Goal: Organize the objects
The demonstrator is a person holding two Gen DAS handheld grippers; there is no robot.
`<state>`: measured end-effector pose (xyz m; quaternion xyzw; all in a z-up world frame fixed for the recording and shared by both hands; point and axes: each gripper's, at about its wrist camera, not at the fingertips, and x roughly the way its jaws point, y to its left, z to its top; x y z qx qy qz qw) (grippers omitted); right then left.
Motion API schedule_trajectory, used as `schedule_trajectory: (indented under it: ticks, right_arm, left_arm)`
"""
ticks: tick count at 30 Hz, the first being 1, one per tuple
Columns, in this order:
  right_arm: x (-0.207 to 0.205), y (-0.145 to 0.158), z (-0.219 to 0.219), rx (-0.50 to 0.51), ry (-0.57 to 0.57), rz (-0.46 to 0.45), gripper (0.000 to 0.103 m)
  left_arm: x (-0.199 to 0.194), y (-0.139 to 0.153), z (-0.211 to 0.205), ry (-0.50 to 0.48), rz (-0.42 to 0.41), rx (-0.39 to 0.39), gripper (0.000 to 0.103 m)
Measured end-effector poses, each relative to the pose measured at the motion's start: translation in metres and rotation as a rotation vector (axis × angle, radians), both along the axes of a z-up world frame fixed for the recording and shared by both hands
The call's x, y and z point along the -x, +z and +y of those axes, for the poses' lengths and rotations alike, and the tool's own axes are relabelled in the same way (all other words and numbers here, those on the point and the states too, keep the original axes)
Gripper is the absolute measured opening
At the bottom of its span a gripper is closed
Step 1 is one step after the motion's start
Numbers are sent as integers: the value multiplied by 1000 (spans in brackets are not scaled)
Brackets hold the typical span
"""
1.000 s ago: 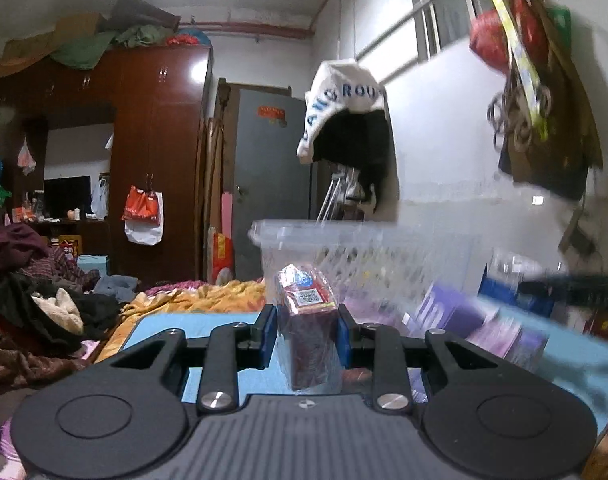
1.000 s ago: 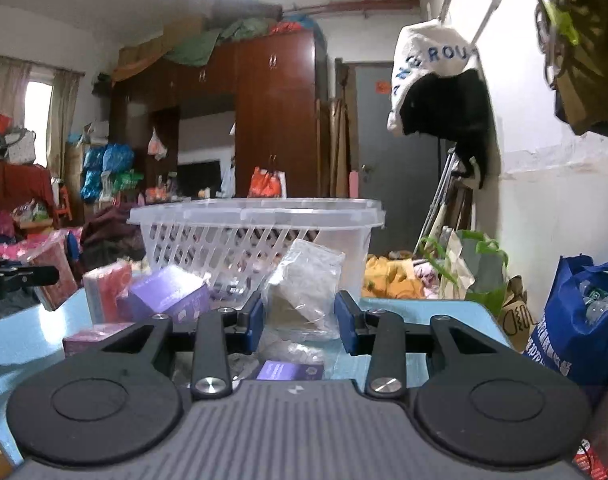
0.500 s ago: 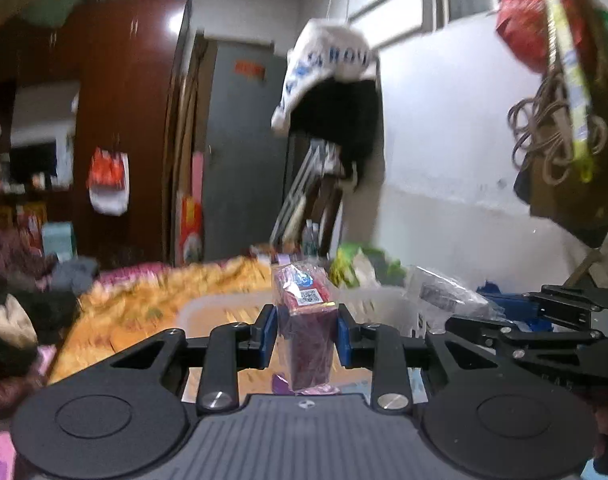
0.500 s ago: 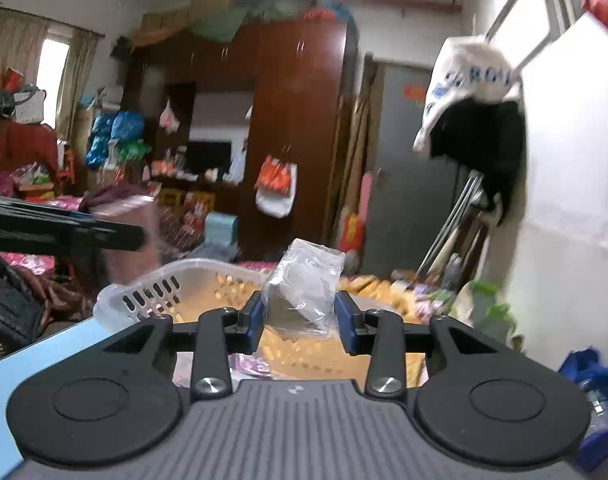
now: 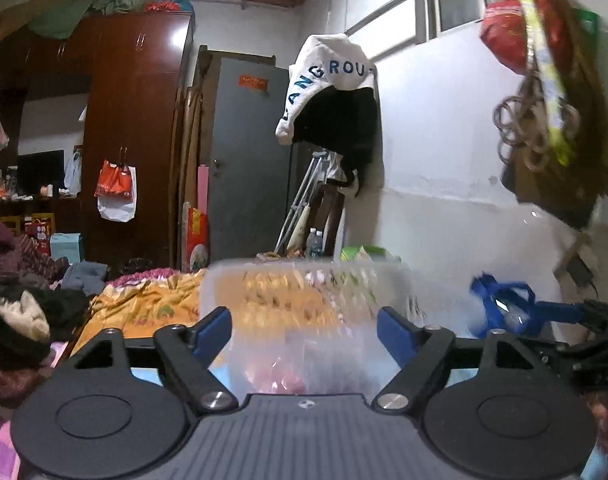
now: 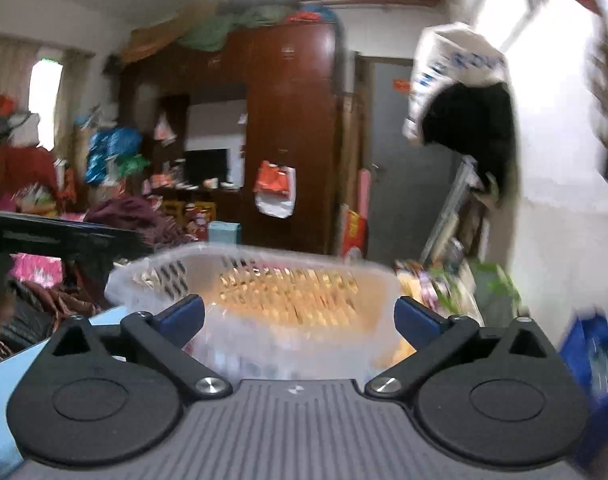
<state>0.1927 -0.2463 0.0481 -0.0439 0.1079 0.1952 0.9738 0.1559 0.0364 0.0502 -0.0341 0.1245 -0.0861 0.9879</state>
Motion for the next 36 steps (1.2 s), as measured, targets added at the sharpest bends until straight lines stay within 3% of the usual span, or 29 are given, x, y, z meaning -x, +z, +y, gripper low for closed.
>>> schedule_trajectory:
  ticks: [4,6,8,10,14,17,20,26,30,32,34,36]
  right_arm:
    - [28,-44,-20,9,31,107,103]
    - [29,-53,-24,-2,44,157,103]
    - [29,-57,-23,2,48,163,102]
    - [26,-55,-20,27,30,161,91]
    - [21,-58,-19,46,30,184,61]
    - [23,-64,-22,49,25,182,56]
    - [24,-66,-20,63,23,178,42]
    - [22,-68,-21,45,28,182,43]
    - [19,-69,-21,41,48,206,45]
    - [19,-69,-22,37,53,210,46]
    - [20,-70,-22,38,52,208,46]
    - [22,-71,-20,50,48,200,44]
  left_arm:
    - [33,-41,16,4,24,55,83]
    - [39,-56,23,14,46,108,83]
    - [39,-62,24,17,66,95,83]
    - [33,-62,19,23,82,47,83]
    - [22,-66,17,26,103,41,83]
    - [13,-69,13,46,117,12,83]
    - [5,-72,11,57,166,19,83]
    - [0,-71,3,101,198,-23,83]
    - [-15,-71,-7,185,238,-101,84]
    - [-19,-71,-7,186,250,-84,84]
    - [-19,-71,-2,181,253,-53,72]
    - [-16,-70,1,167,254,-36,32]
